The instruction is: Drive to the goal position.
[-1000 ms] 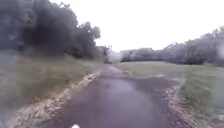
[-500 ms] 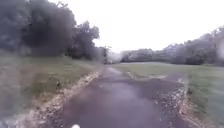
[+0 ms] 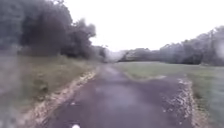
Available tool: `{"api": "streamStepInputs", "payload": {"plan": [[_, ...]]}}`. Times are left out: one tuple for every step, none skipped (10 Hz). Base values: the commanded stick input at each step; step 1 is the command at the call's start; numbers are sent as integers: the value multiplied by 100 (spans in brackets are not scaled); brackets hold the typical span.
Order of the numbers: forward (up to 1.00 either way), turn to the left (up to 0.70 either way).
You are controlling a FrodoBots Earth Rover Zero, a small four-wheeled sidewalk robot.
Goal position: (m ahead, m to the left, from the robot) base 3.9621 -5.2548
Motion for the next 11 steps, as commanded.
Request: {"api": "streamStepInputs", "payload": {"plan": [[70, -1], [70, -1], [70, -1], [70, -1], [70, -10], [70, -8], [42, -31], [4, -64], [4, -68], [4, -70], [4, -70]]}}
